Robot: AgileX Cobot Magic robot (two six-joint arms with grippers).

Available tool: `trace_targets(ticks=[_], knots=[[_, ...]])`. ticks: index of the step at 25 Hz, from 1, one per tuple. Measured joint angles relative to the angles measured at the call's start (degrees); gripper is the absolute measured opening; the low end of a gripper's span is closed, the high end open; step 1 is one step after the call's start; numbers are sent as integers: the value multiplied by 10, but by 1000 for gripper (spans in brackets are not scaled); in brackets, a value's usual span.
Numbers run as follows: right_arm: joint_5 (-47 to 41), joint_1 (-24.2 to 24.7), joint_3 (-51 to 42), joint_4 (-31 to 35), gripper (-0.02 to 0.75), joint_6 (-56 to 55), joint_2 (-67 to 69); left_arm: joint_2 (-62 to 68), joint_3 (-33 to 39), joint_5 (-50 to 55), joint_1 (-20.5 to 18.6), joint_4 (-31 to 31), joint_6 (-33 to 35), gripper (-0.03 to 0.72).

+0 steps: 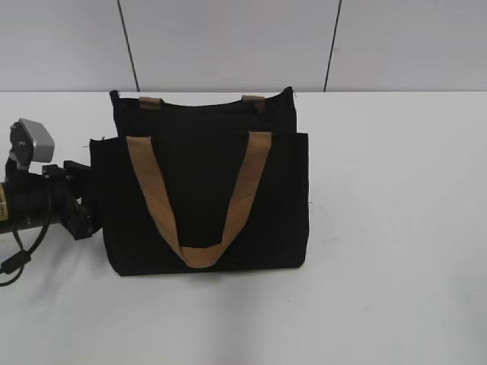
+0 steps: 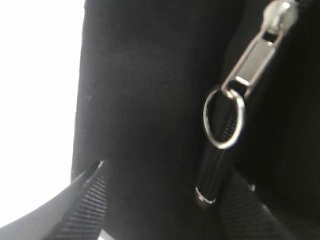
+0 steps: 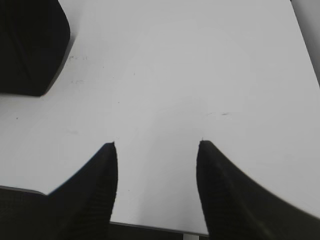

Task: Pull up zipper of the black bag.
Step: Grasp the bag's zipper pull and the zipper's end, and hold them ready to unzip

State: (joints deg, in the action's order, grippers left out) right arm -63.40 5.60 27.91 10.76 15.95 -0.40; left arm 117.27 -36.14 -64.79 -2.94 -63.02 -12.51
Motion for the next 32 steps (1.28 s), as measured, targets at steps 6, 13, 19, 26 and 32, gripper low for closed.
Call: trace_targets(ticks=[6,13,19,26,32], knots=[[0,0,0,0,401,0,0,0,-1,-3,13,13,0,463],[0,0,0,0,401,0,0,0,-1,-3,19,14,0,226],[0,0,0,0,401,0,0,0,-1,-3,19,16,-32,27],[0,0,0,0,401,0,0,-38,-1,16,15,5,-129,24],[0,0,0,0,401,0,0,-138,-1,69,4,-18,-267,23]])
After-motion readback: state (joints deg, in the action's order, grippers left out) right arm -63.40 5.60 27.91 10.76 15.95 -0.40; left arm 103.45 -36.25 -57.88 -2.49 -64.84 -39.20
